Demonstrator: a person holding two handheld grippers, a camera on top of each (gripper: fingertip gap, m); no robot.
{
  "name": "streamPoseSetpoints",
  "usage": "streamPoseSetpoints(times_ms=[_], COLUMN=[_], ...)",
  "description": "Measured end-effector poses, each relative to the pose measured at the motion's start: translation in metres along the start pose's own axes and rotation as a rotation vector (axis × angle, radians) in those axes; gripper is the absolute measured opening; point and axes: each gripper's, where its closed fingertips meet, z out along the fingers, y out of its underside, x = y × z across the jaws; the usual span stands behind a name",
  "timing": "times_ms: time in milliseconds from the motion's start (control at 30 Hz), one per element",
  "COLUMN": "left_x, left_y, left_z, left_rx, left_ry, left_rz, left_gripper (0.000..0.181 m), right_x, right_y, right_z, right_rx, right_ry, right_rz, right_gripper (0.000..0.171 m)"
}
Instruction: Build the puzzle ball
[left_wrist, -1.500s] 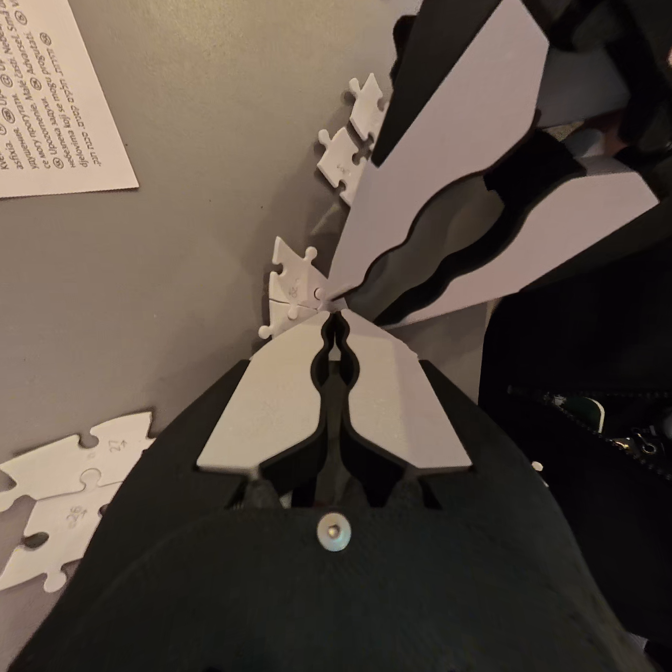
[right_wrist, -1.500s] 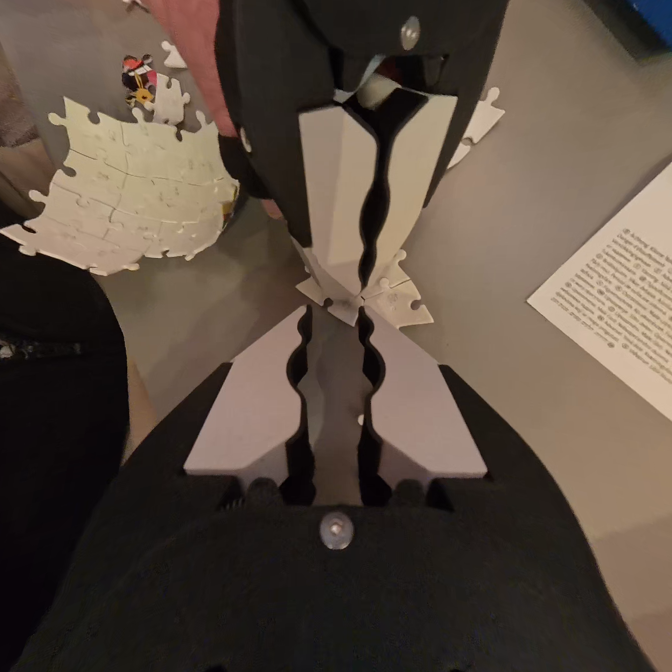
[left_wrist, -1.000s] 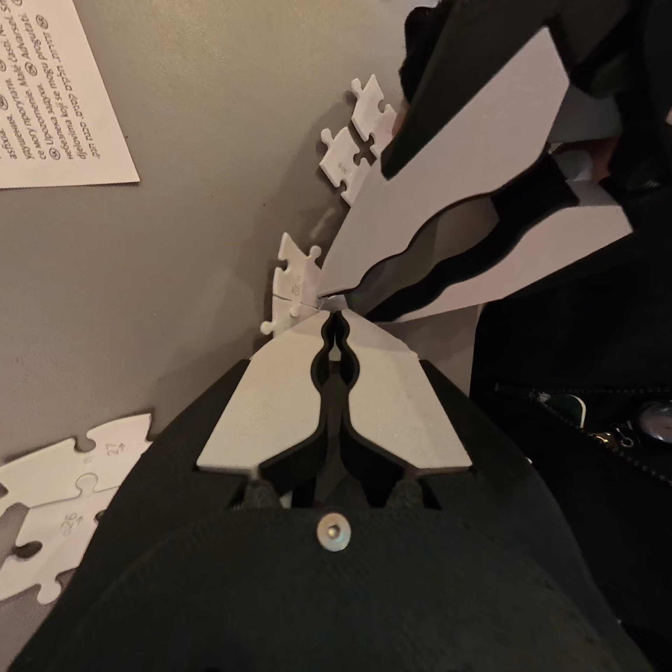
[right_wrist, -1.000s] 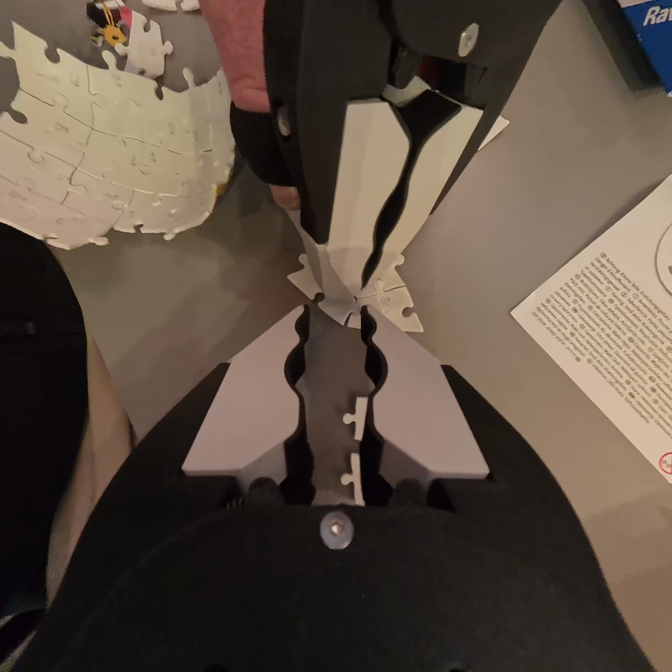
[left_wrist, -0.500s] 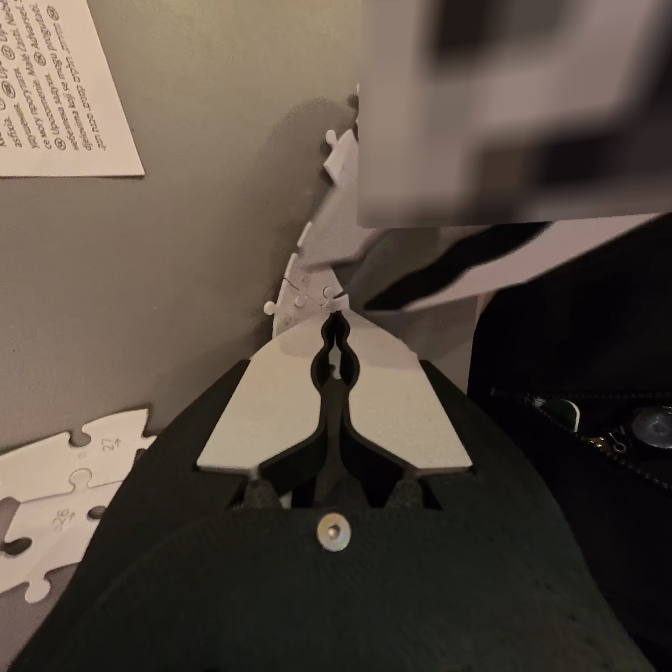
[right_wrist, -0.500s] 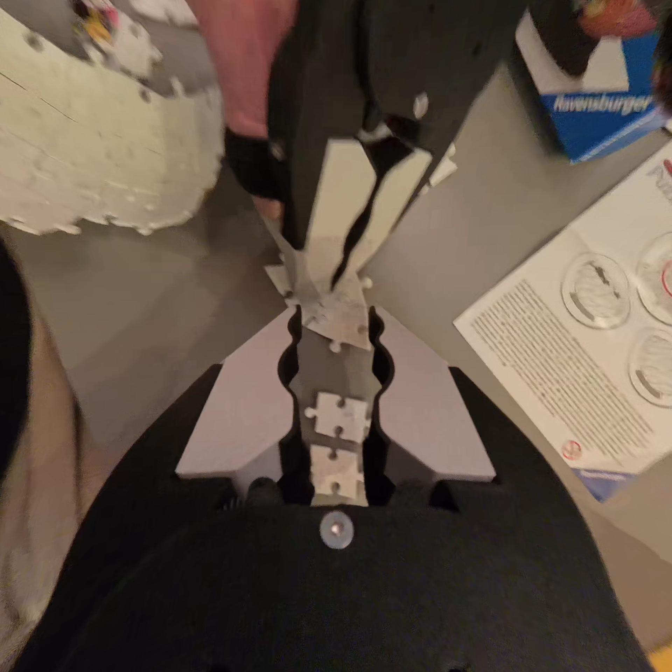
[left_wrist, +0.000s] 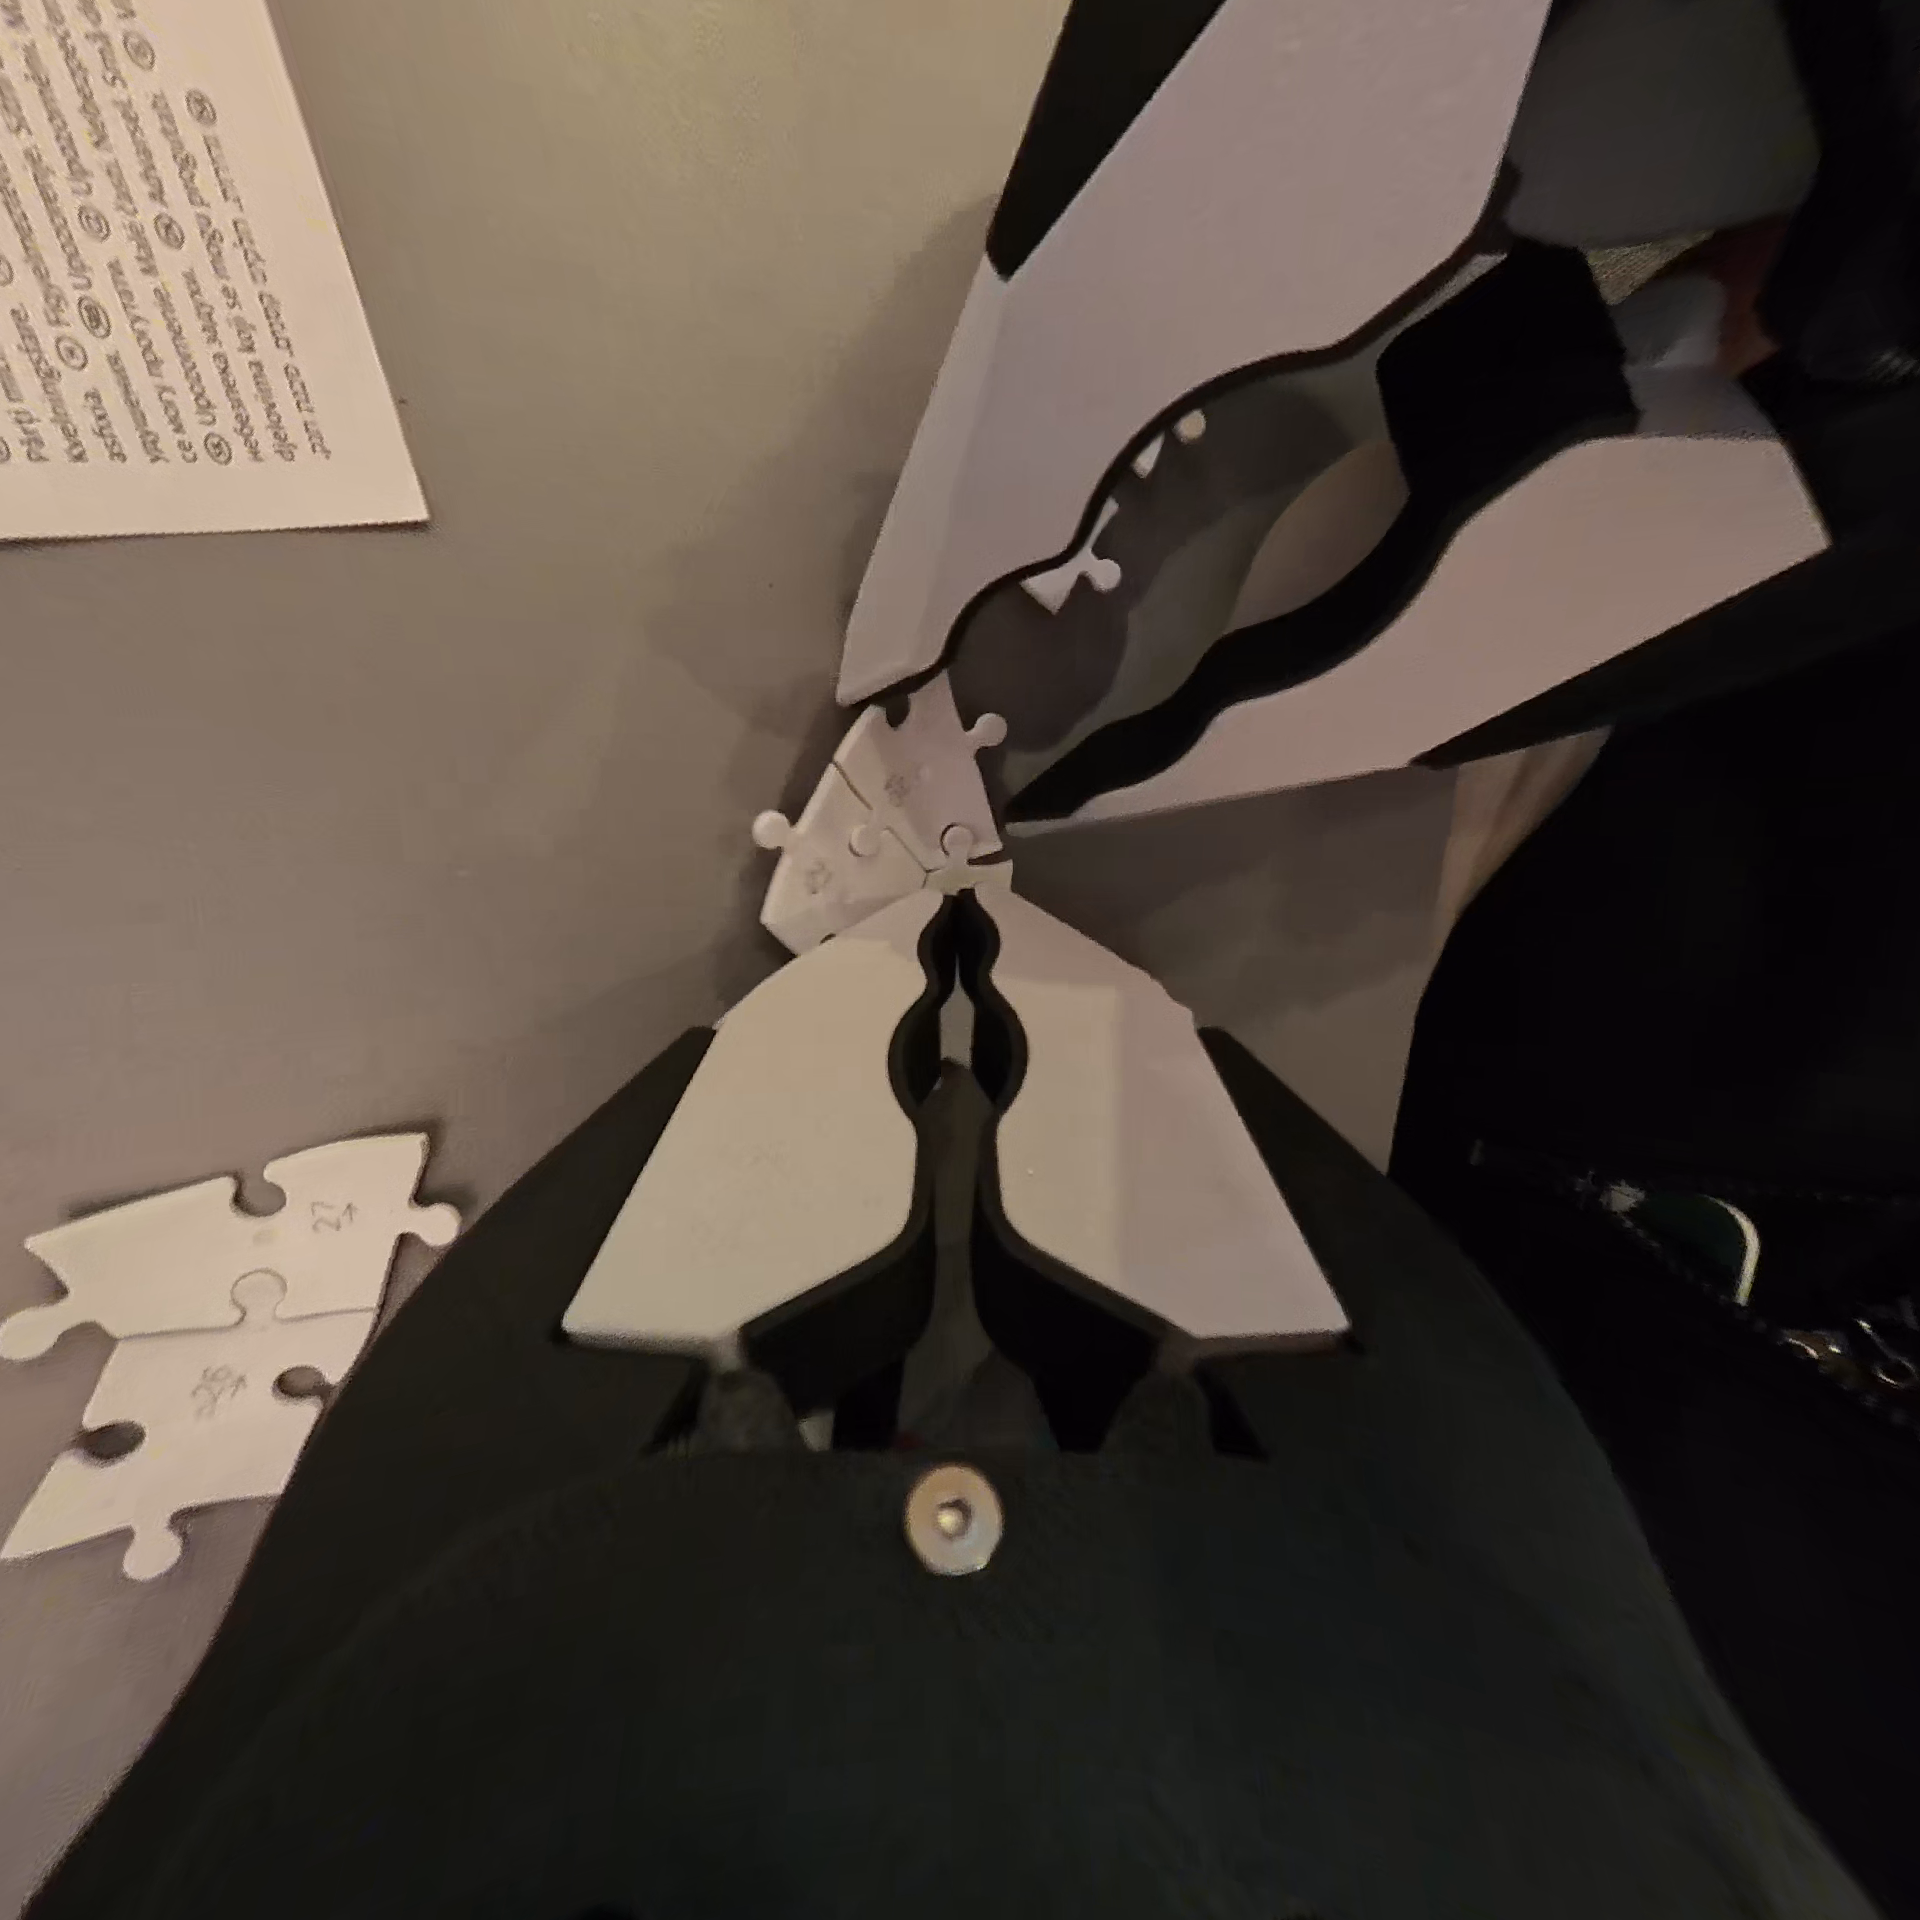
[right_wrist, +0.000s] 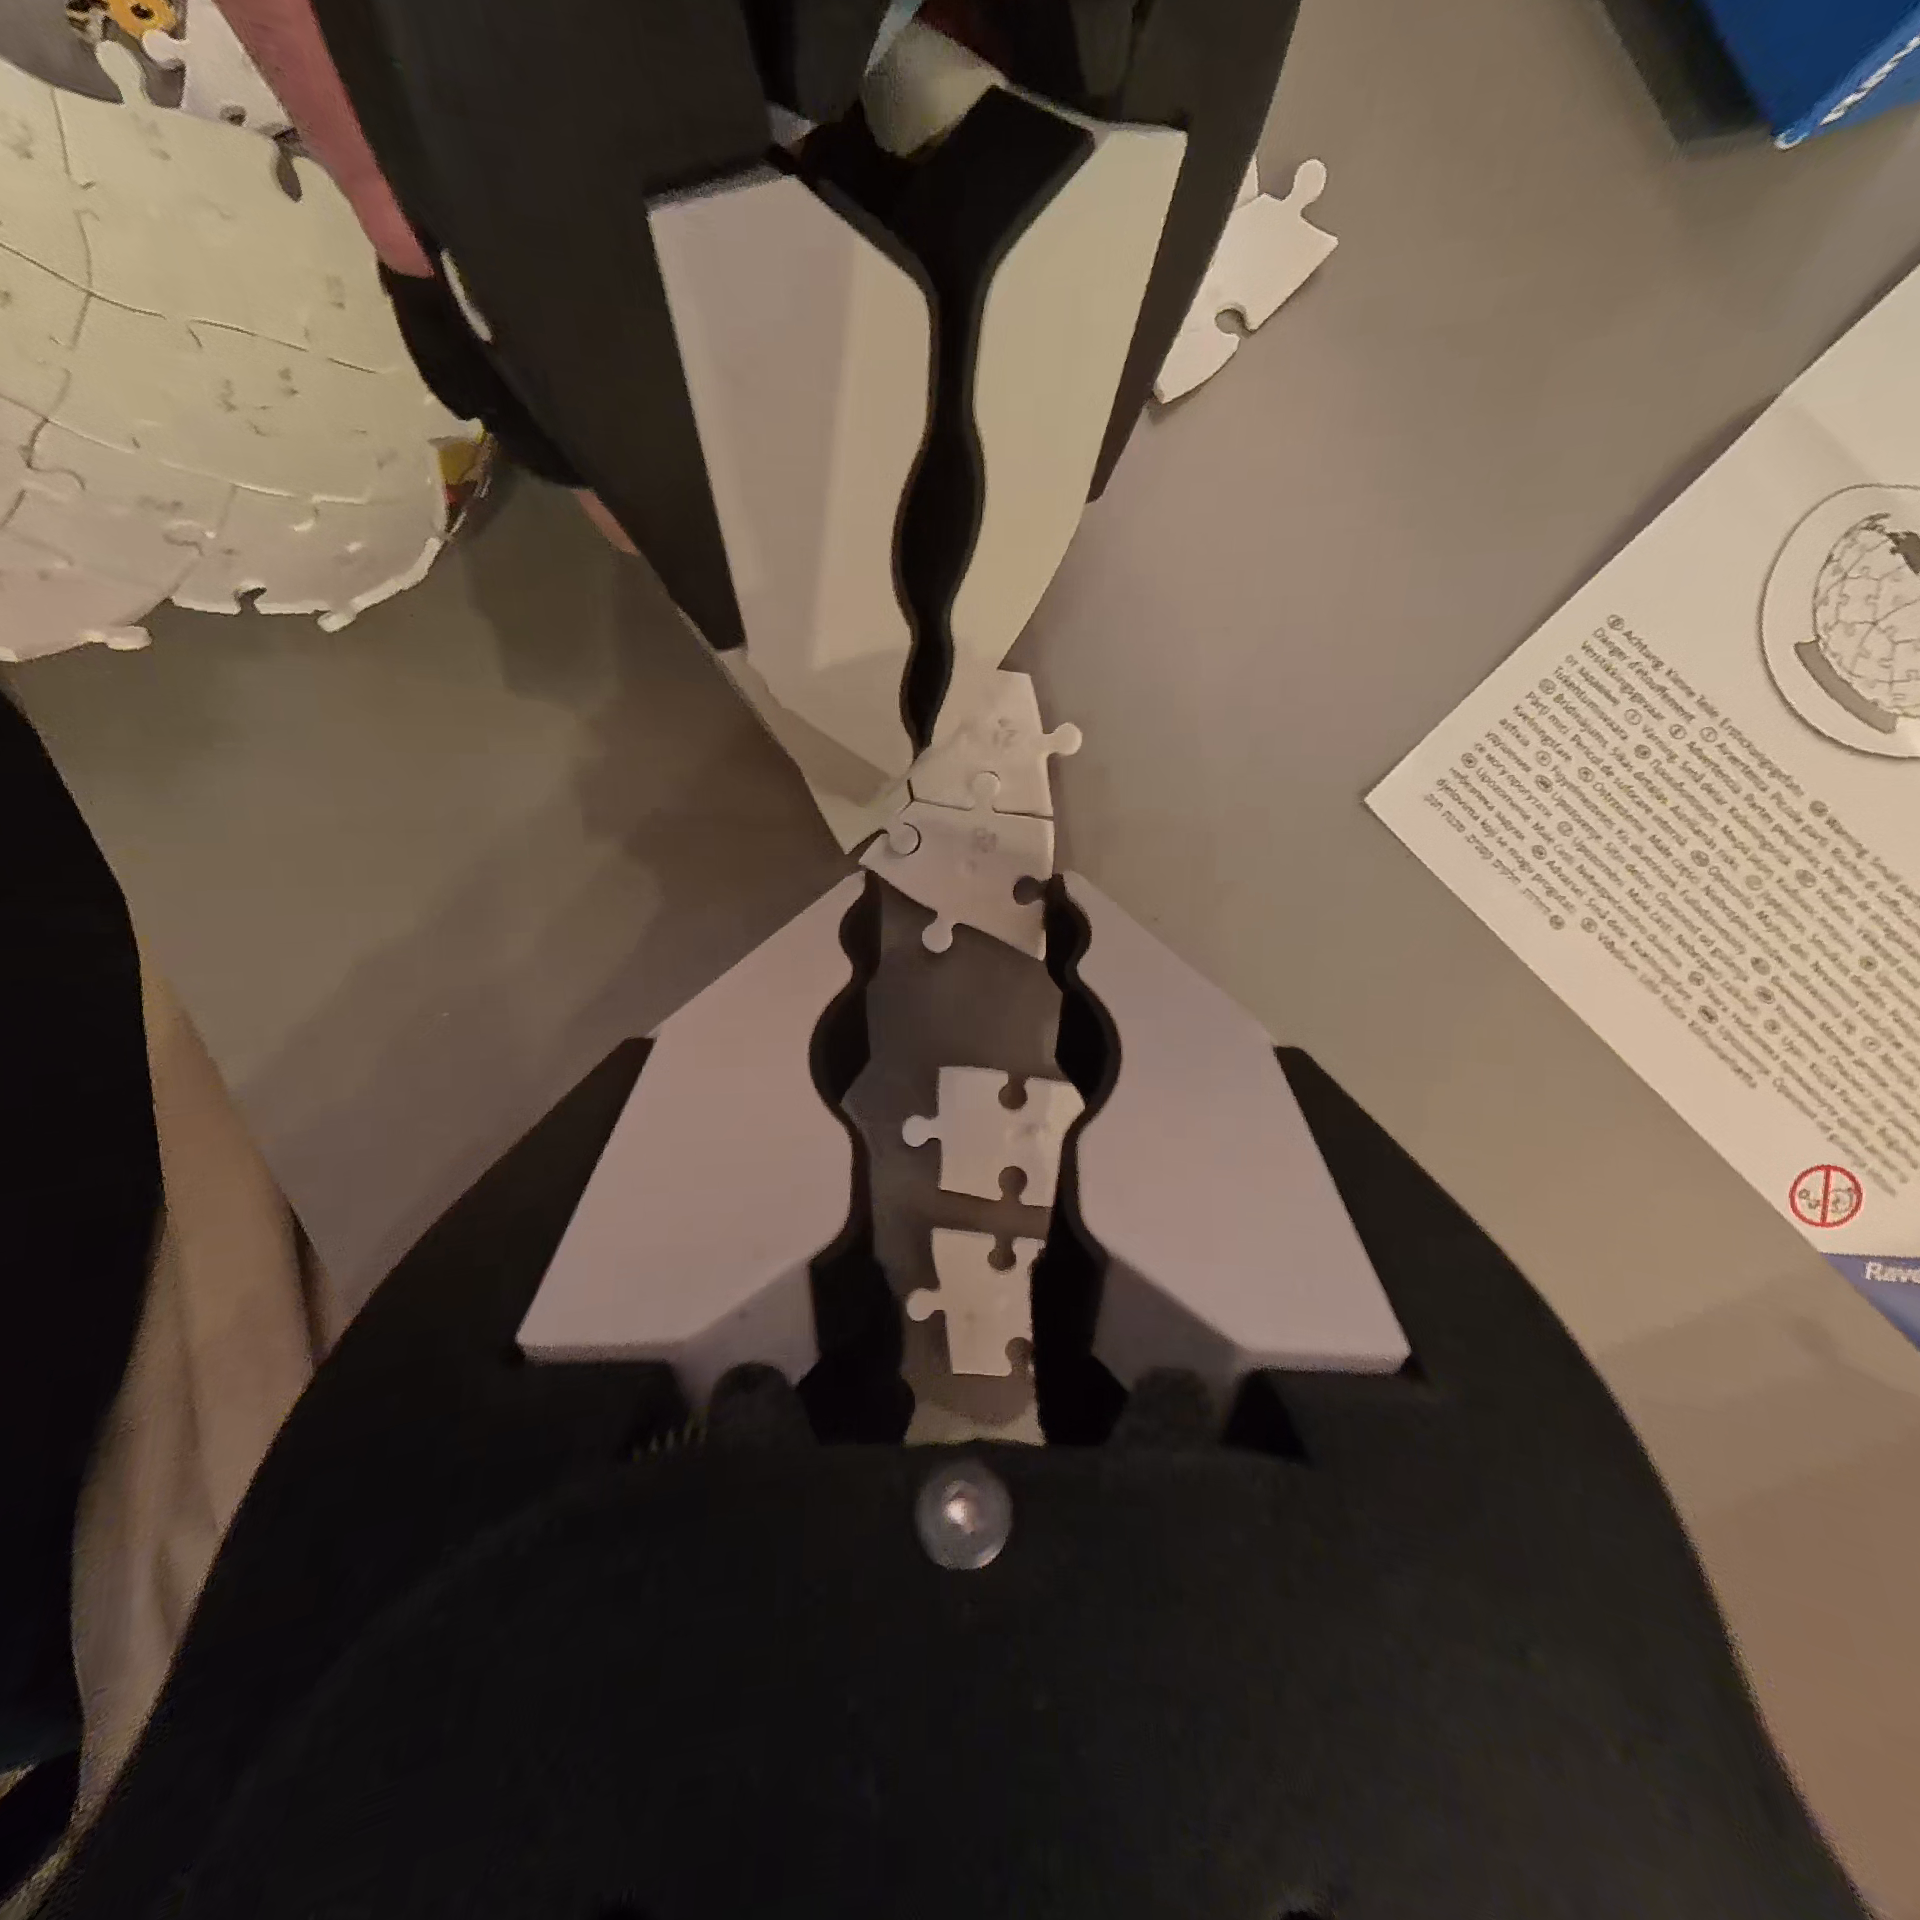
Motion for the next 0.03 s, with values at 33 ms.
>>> streamPoseSetpoints(times_ms=[33], left_x=[0.0], left_y=[0.0001], left_z=[0.0001], left_rx=[-0.003], left_ry=[-0.015], left_rz=[0.008], left_gripper=[0.0], right_x=[0.0005], right_y=[0.0004], right_z=[0.0], right_rx=[0.001], right_ry=[0.016], right_rz=[0.003], right_gripper=[0.029])
